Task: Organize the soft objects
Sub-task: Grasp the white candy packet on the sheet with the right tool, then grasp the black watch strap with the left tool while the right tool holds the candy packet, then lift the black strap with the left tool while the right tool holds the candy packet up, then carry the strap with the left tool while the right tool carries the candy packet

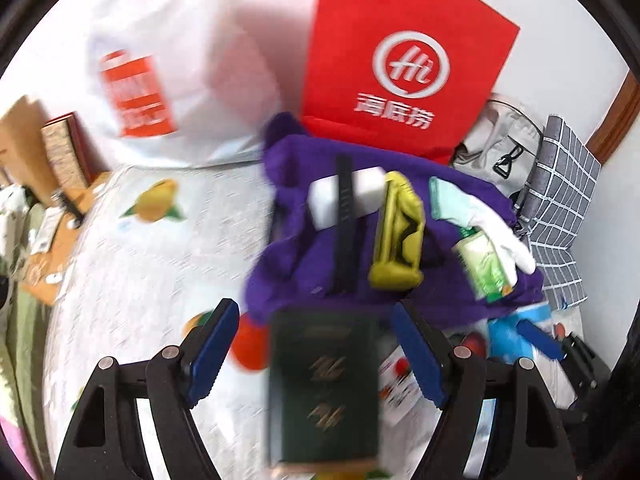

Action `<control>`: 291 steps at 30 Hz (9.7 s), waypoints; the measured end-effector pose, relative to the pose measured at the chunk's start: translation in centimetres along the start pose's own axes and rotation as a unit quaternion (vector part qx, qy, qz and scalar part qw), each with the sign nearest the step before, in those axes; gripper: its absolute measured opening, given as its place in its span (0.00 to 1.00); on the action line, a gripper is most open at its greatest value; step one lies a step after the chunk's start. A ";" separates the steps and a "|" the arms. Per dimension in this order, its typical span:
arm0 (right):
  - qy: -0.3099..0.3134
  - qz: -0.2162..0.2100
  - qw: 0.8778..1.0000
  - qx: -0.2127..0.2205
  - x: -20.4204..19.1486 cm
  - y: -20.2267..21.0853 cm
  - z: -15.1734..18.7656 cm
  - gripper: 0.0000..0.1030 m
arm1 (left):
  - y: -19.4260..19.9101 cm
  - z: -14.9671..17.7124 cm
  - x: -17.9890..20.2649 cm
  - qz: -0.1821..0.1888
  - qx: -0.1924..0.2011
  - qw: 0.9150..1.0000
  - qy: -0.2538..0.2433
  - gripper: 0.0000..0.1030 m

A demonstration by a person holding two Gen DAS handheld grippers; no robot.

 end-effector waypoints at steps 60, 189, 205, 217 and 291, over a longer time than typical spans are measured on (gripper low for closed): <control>0.001 0.022 0.999 0.023 -0.4 6.9 8.6 0.20 | 8.5 12.6 0.7 0.030 0.043 0.998 0.024 0.74; -0.055 0.055 0.993 0.094 8.7 13.3 11.8 0.22 | -1.5 15.9 8.9 0.005 -0.029 0.997 -0.071 0.21; -0.041 0.046 0.993 0.098 6.5 13.2 10.7 0.22 | -0.1 16.0 7.8 0.048 -0.027 0.997 -0.059 0.08; -0.038 0.059 0.993 0.090 6.3 13.0 11.1 0.22 | -1.7 15.6 6.5 0.008 -0.030 0.997 -0.076 0.33; -0.042 0.052 0.994 0.083 6.2 13.4 12.4 0.22 | -0.6 18.0 13.2 0.058 -0.038 0.988 -0.137 0.32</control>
Point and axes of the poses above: each gripper's, at about its wrist camera, not at the fingertips, and y roughly against the way its jaws point, x to its right, z to its underside, the point moved 10 cm from there along -y, roughly the way its jaws point, and after that the axes turned 12 degrees about -y, right-handed, at the moved point
